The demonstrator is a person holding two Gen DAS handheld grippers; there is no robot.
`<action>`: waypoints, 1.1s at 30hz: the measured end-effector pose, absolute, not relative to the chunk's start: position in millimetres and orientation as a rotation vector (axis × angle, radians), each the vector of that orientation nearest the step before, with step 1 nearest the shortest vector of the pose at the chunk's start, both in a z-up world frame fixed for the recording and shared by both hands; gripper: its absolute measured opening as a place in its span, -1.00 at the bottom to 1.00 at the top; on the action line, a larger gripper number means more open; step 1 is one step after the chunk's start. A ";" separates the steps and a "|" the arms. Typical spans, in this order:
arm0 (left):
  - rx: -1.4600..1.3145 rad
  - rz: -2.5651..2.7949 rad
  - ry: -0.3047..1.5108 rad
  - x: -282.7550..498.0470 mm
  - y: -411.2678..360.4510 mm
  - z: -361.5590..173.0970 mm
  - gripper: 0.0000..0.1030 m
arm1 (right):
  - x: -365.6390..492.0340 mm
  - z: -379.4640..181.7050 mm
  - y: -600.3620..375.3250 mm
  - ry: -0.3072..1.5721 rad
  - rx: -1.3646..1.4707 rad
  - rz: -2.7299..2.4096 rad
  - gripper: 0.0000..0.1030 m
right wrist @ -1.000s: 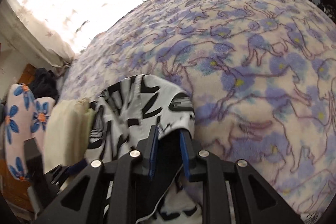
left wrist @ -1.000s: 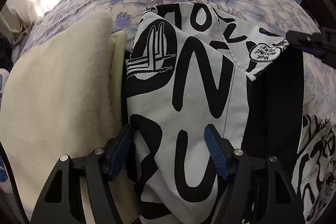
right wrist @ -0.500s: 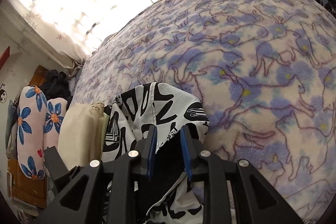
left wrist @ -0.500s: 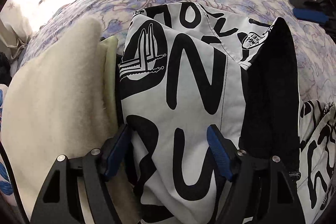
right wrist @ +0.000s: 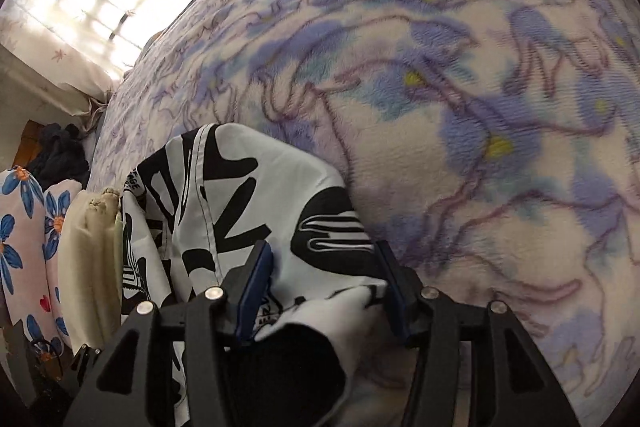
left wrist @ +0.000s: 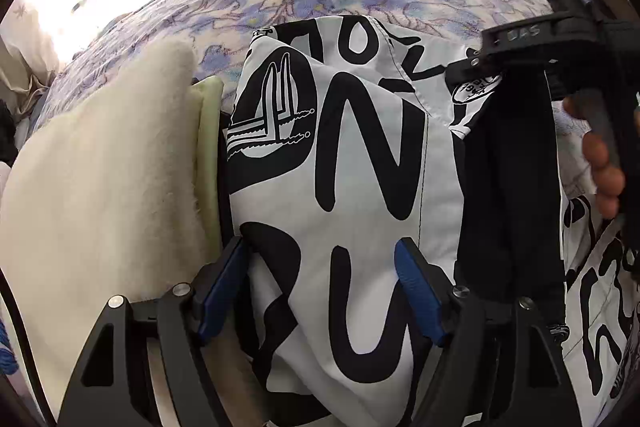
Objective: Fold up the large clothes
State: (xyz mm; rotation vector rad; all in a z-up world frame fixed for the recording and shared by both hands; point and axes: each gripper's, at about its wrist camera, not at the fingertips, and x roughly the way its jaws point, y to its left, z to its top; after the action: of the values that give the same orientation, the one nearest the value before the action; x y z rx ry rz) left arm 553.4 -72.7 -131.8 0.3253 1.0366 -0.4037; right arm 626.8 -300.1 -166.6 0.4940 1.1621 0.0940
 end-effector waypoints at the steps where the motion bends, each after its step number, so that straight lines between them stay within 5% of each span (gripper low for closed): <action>1: 0.322 -0.406 1.033 552.9 -72.4 -131.6 0.44 | 625.1 -164.3 -294.6 1.134 0.486 0.101 -0.15; 3: 0.317 -0.412 1.026 551.8 -71.0 -130.4 0.44 | 623.4 -156.7 -285.7 1.117 0.465 0.134 -0.82; 4: 0.313 -0.414 1.023 551.2 -70.2 -129.3 0.44 | 620.5 -149.8 -279.6 1.102 0.432 0.146 -0.85; 17: 0.124 -0.437 0.915 467.2 2.8 -63.9 0.44 | 408.4 -9.7 -189.7 0.617 -0.159 0.563 -0.89; 26: 0.098 -0.468 0.941 360.3 65.9 -59.3 0.44 | 236.2 -61.1 -158.1 0.548 -0.620 0.504 -0.81; 33: 0.114 -0.524 0.985 298.9 67.1 -63.2 0.44 | 200.5 -95.7 -182.8 0.687 -0.569 0.359 -0.78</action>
State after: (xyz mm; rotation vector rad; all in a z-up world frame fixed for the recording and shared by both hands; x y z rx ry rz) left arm 298.9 67.1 -63.2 0.1138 0.9848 -0.5244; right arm 200.5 -182.8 -95.7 -0.5688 0.6868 0.3594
